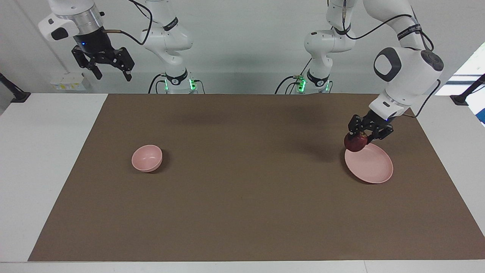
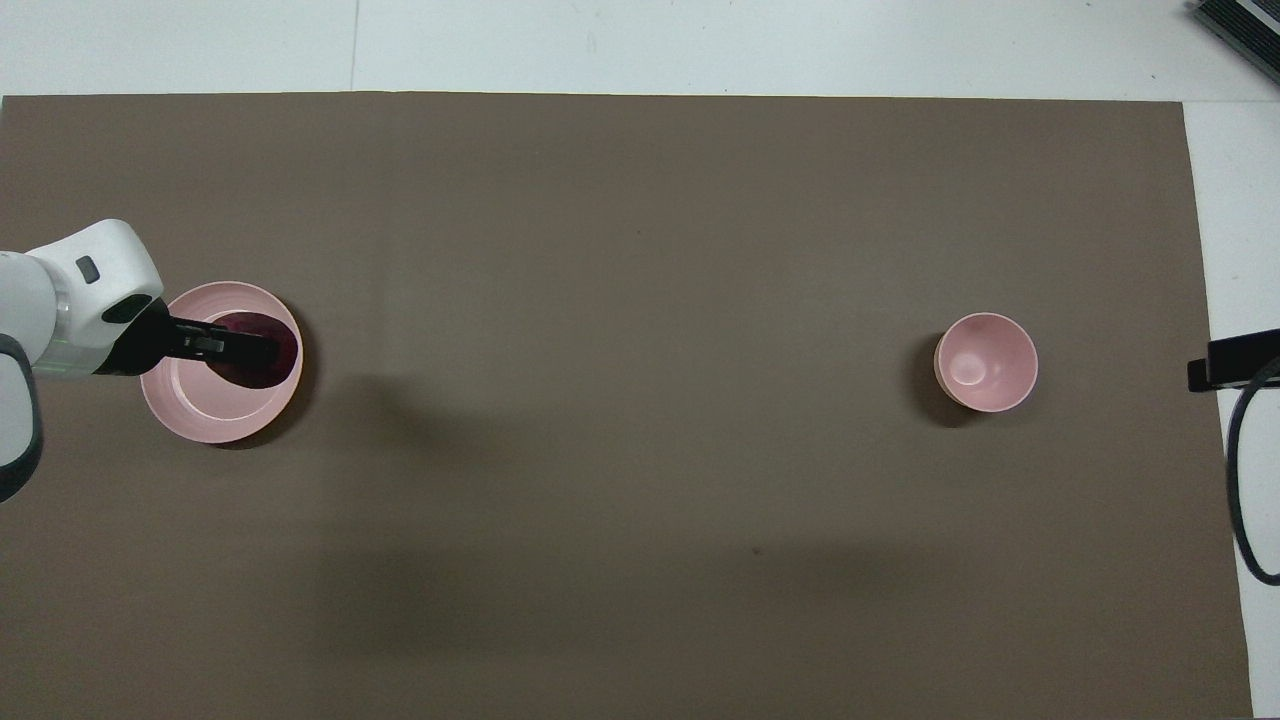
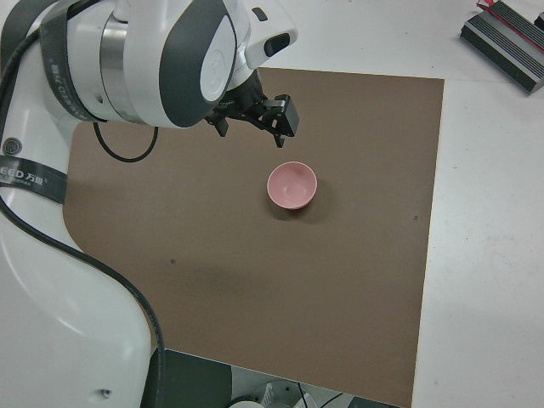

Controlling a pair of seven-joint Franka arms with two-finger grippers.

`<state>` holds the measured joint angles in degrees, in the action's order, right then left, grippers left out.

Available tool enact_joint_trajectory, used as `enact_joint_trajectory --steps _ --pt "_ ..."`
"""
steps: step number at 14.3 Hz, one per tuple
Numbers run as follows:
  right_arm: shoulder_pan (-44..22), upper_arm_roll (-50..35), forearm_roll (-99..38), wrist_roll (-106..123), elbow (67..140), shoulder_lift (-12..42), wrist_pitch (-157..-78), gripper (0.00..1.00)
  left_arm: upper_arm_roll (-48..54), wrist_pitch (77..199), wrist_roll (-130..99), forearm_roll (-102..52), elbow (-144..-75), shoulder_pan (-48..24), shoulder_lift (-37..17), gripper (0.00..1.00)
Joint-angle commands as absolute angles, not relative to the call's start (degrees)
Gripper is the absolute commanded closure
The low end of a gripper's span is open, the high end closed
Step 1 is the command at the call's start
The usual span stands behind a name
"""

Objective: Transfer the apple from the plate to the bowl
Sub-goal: 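Lift the apple with the left gripper while the right gripper approaches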

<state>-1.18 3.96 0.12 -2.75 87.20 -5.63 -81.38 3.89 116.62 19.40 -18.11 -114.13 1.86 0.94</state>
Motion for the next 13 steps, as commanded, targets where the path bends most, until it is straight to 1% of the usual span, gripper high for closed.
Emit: enact_joint_trajectory --steps 1,3,7,11,13 --pt "-0.79 3.25 -0.09 -1.42 87.1 -5.98 -81.12 0.0 5.79 113.74 15.57 -26.68 -112.15 1.58 0.79 1.0" --pt "-0.88 3.25 -1.05 1.92 87.8 -6.5 -80.51 0.0 6.94 112.51 12.23 -32.75 -111.89 1.58 1.14 1.0" --pt "-0.7 3.43 -6.49 -0.6 90.61 -6.94 -80.59 0.0 9.13 110.39 7.92 -44.09 -110.13 1.58 1.85 1.0" --pt "-1.49 3.43 -14.04 -12.53 91.49 -6.94 -79.98 0.0 13.61 110.82 7.04 -53.16 -110.48 1.58 2.81 1.0" --pt "-1.67 3.17 -18.87 -19.48 92.63 -6.94 -79.89 0.0 14.15 110.66 6.94 -59.11 -110.57 1.58 2.9 1.0"
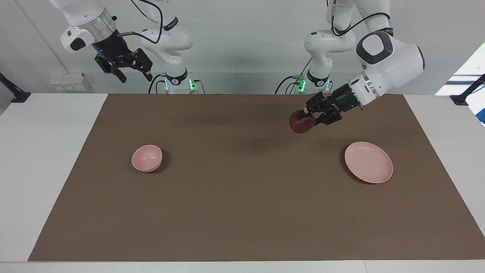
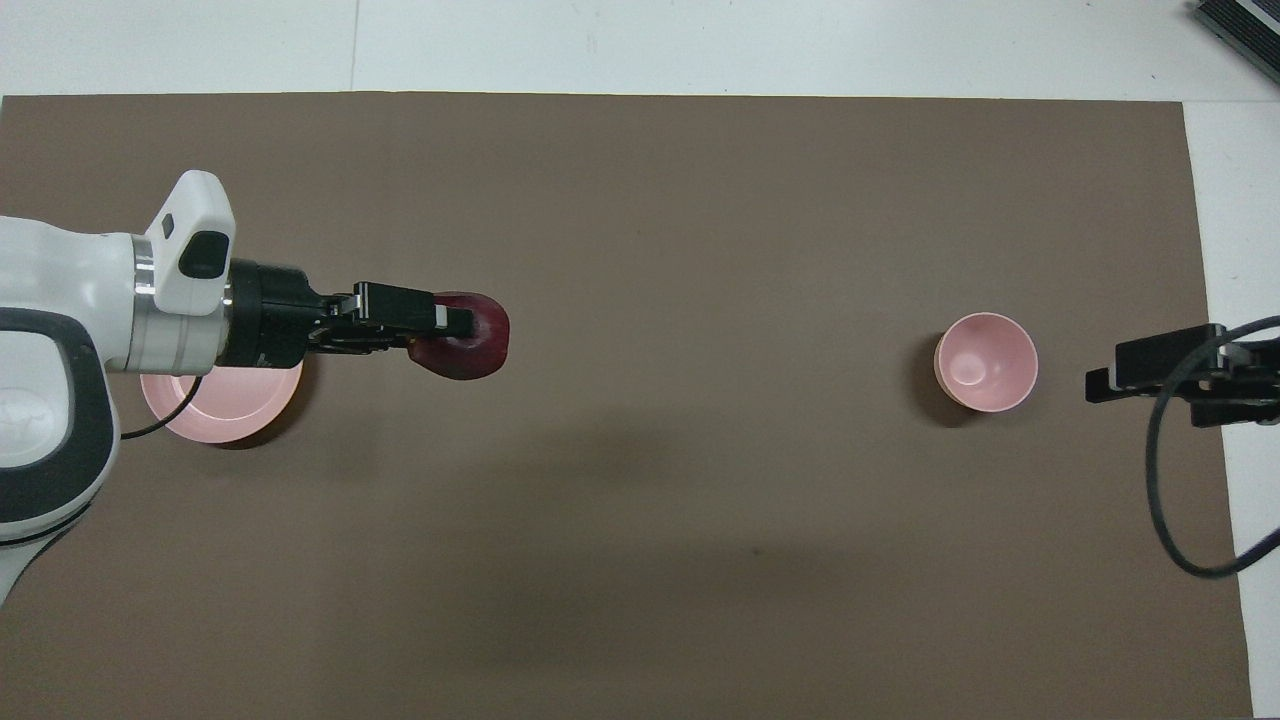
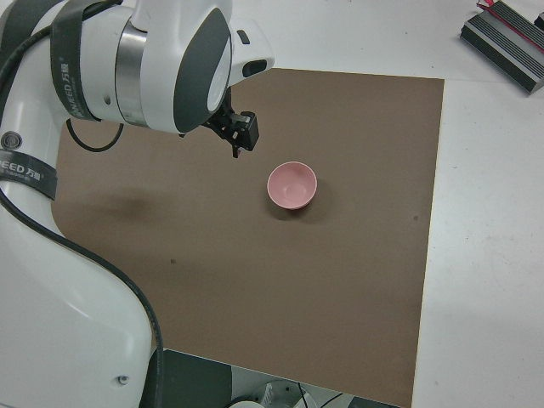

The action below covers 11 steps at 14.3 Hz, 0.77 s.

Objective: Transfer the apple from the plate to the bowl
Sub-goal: 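Lift the apple with the left gripper while the right gripper approaches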

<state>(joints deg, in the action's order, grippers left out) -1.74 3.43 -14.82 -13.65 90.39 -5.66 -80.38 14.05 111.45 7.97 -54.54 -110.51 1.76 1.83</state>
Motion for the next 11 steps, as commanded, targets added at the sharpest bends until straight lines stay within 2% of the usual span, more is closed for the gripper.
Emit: enact_joint_trajectory --steps 1,6,11 --pt "-1.76 2.99 -20.9 -23.34 92.98 -6.94 -79.89 0.0 14.24 110.83 6.94 -62.28 -110.65 1.58 2.99 1.0" --pt "-3.86 2.9 -30.74 -43.04 93.25 -6.07 -80.07 0.0 17.3 112.05 5.28 -72.14 -111.36 1.49 4.39 1.0" --pt "-7.19 2.9 -39.01 -59.21 93.16 -4.66 -83.83 0.0 23.1 123.99 4.75 -79.53 -112.58 1.49 5.27 1.0"
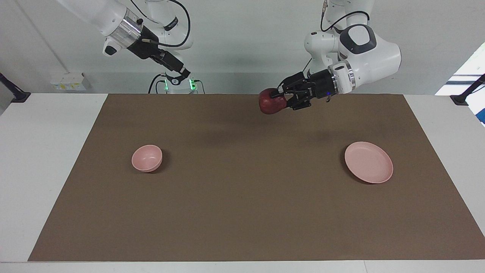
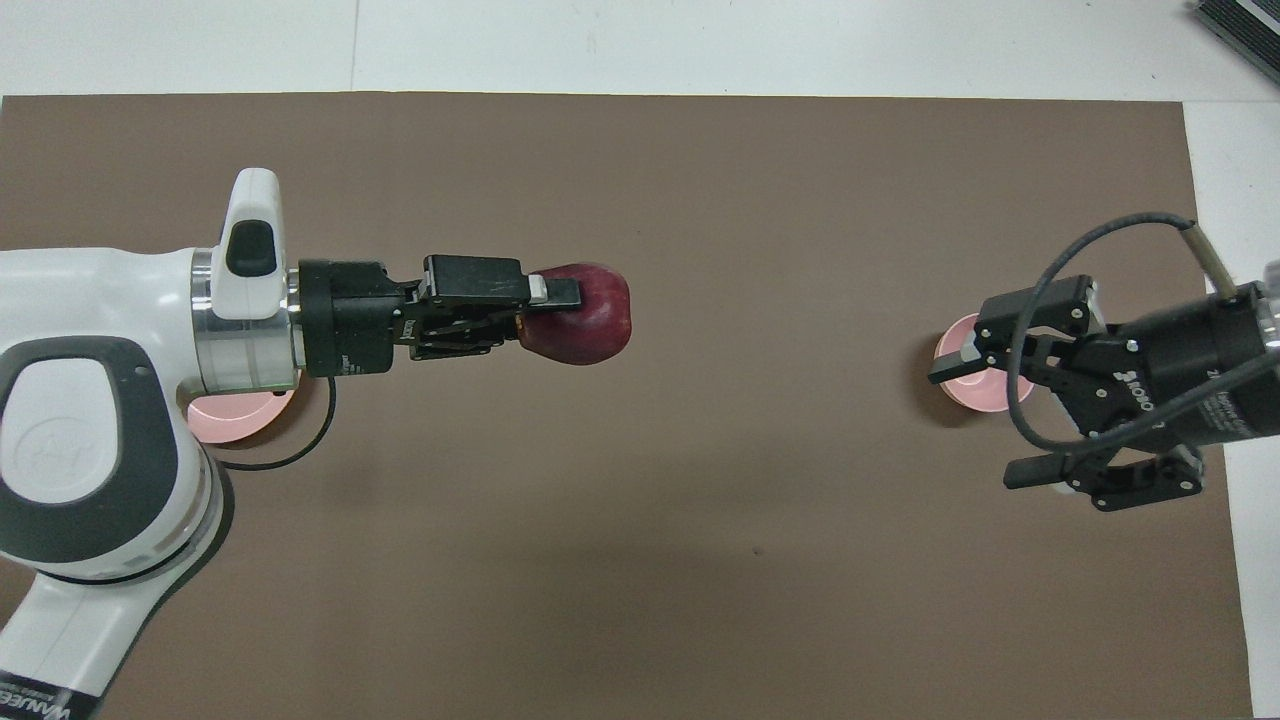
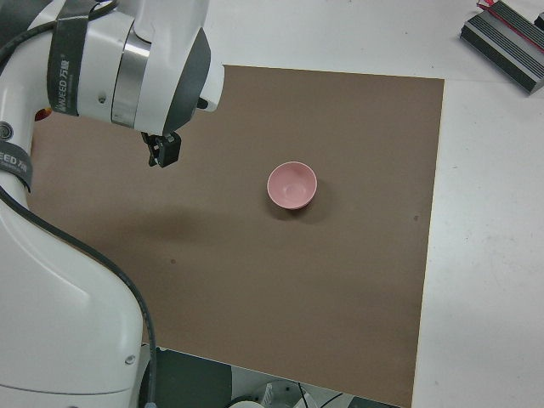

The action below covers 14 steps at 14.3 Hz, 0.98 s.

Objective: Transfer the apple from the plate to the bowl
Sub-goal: 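Lift the apple with the left gripper while the right gripper approaches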

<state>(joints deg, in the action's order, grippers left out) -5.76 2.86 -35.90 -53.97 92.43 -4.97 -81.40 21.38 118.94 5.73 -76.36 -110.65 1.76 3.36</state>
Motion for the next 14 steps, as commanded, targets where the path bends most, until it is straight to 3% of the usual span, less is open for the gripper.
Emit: enact_joint_trajectory --steps 1,8,11,14 --pt "-8.08 2.9 -40.5 -61.94 93.16 -4.14 -85.33 0.0 23.64 125.41 4.49 -81.46 -112.67 1.49 5.36 1.0" --pt "-10.27 2.81 -49.03 -71.35 91.85 -0.71 -92.0 0.0 25.93 129.28 4.83 -86.75 -113.03 1.41 6.15 1.0" --pt "-10.55 2.81 -51.15 -72.51 87.73 3.41 -93.25 0.0 26.01 129.29 4.75 -86.75 -113.29 1.32 6.5 1.0" --pt "-14.05 2.81 -51.15 -74.44 87.45 5.27 -99.74 0.0 26.19 129.64 4.75 -86.75 -113.82 0.44 7.38 1.0"
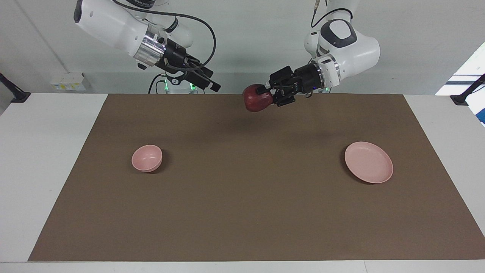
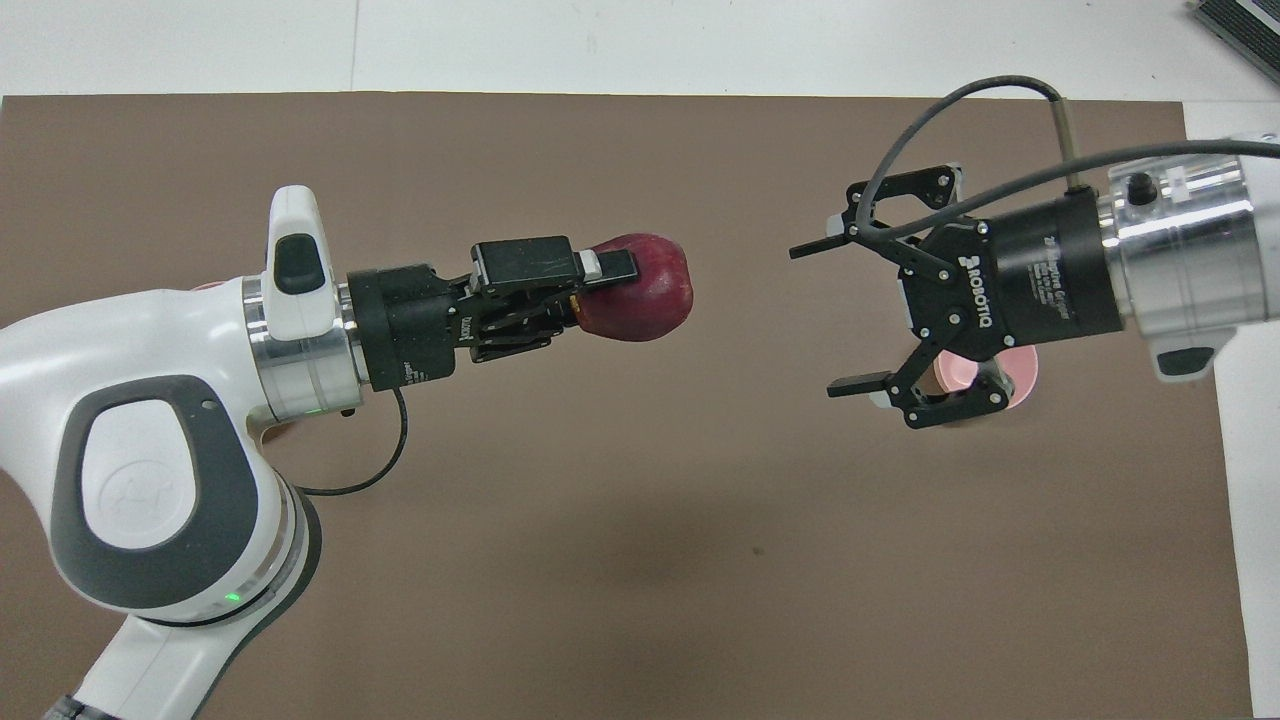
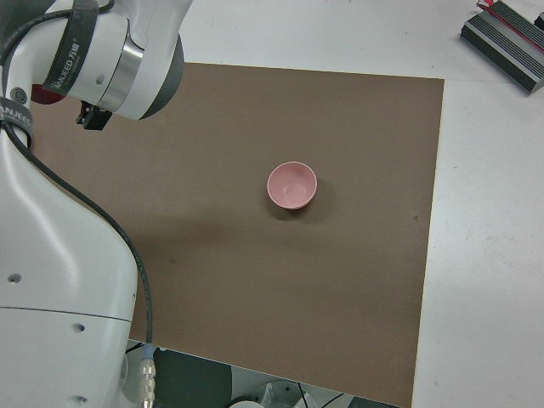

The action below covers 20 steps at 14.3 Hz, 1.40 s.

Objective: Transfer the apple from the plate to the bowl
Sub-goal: 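Close the right gripper on the apple held by the left gripper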

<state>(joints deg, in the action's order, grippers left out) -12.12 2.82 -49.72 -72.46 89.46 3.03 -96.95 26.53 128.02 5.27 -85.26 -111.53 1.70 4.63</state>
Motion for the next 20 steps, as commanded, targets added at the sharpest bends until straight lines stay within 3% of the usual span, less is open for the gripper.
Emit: enact_joint_trajectory --steps 1,8,20 --pt "-14.76 2.81 -51.41 -74.53 87.36 6.14 -101.15 0.0 26.71 130.77 4.75 -86.75 -113.82 -0.26 7.64 1.0" --pt "-17.4 2.73 -52.12 -75.24 87.36 7.47 -104.59 0.0 28.48 135.09 4.66 -86.75 -114.26 -1.41 7.82 1.0" --pt "-19.69 2.81 -51.06 -74.62 89.03 7.3 -103.89 0.0 28.48 135.09 4.39 -86.75 -114.26 -1.32 8.61 1.0"
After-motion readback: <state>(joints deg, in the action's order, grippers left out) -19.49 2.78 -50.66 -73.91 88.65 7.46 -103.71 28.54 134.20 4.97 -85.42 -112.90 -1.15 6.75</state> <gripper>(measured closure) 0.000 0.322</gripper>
